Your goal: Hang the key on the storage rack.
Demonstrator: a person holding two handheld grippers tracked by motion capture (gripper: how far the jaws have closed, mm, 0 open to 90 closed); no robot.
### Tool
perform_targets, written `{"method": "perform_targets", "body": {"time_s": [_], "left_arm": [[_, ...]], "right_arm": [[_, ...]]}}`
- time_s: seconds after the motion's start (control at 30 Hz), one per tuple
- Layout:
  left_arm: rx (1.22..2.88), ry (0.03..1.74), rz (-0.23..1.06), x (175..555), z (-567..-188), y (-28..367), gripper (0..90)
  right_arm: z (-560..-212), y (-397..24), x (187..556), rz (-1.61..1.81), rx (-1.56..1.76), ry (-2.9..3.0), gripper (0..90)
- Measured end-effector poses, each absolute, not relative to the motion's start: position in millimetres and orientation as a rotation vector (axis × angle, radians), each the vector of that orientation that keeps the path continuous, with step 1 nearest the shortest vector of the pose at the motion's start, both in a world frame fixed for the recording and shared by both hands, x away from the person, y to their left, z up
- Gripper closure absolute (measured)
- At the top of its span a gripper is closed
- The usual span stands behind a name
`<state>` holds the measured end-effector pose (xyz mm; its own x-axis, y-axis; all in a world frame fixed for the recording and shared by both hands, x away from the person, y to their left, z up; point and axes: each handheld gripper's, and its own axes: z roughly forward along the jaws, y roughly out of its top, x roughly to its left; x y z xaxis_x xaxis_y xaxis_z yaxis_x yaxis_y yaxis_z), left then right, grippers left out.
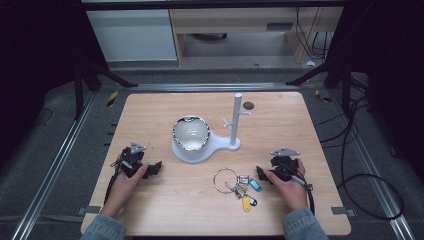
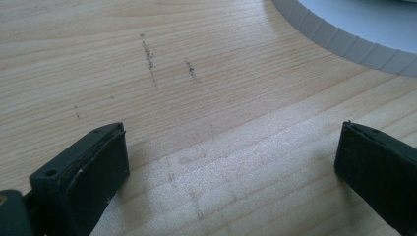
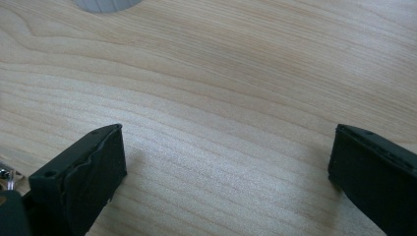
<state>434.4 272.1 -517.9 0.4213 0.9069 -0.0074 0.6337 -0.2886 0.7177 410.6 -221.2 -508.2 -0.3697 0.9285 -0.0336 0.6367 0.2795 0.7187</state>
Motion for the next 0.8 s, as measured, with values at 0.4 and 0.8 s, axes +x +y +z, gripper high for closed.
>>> {"method": "perform_targets", "body": {"time_s": [0.4,0.8], "left_arm": [[2.029,1.298,0.541,434,-518,272,0.0],[2.028,1.299,0.541,434,-518,272,0.0]], "right_arm": [[-500,-217,402,0.887,1.302,2.151,27.0],[-485,-206,388,1.024,1.104,2.207,53.8]]}}
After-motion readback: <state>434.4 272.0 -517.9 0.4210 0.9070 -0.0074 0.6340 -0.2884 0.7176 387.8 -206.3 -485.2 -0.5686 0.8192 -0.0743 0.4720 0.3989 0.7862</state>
